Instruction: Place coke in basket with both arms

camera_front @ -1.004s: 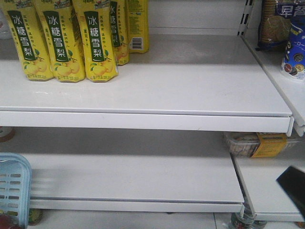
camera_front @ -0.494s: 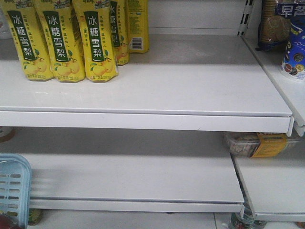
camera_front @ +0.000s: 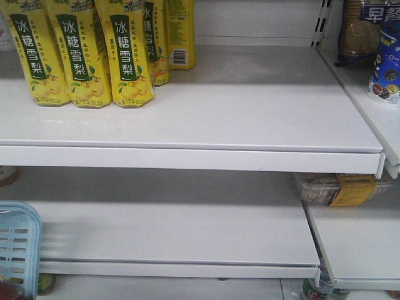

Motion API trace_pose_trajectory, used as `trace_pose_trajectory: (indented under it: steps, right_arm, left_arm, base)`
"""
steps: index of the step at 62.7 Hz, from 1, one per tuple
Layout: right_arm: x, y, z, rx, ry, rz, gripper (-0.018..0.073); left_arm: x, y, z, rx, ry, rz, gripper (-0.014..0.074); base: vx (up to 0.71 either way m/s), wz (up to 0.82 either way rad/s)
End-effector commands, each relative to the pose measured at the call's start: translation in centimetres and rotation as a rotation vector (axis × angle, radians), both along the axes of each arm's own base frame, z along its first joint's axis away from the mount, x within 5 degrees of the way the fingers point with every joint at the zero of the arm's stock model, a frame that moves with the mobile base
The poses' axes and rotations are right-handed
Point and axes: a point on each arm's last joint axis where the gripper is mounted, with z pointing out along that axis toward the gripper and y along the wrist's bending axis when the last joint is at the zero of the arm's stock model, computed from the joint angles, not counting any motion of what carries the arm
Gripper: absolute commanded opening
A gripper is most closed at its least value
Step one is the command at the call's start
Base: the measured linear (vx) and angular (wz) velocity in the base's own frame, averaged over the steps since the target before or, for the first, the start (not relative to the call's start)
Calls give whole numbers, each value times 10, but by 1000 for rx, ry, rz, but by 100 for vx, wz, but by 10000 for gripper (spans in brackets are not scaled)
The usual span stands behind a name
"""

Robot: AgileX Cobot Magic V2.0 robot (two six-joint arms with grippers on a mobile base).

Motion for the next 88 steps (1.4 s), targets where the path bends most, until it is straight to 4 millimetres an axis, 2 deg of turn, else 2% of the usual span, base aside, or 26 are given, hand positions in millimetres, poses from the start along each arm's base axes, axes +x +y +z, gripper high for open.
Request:
trace_pose_trajectory:
  steps: [1, 10, 17, 29, 41, 88]
  right_arm:
    - [-2, -1, -8, -60, 40, -22, -4]
    - [-6, -3, -26, -171, 196, -52, -4]
    - [-6, -6, -32, -227, 266, -102, -4]
    - [-6, -13, -28, -393, 226, -234, -4]
    - [-6, -12, -24, -548, 179, -244, -4]
    - [-6, -12, -25, -459, 186, -230, -4]
  left_arm:
    - [-2, -2, 15, 41, -186, -17, -6]
    - [-2, -2, 15, 41, -185, -17, -6]
    - [-2, -2, 15, 41, -183, -17, -6]
    - [-2, -2, 15, 41, -183, -17, -6]
    - [-2, -2, 15, 41, -183, -17, -6]
    - [-2, -2, 15, 41, -183, -17, -6]
  base:
    - [0, 0]
    - [0, 0]
    - [0, 0]
    - [0, 0]
    - [0, 0]
    - [0, 0]
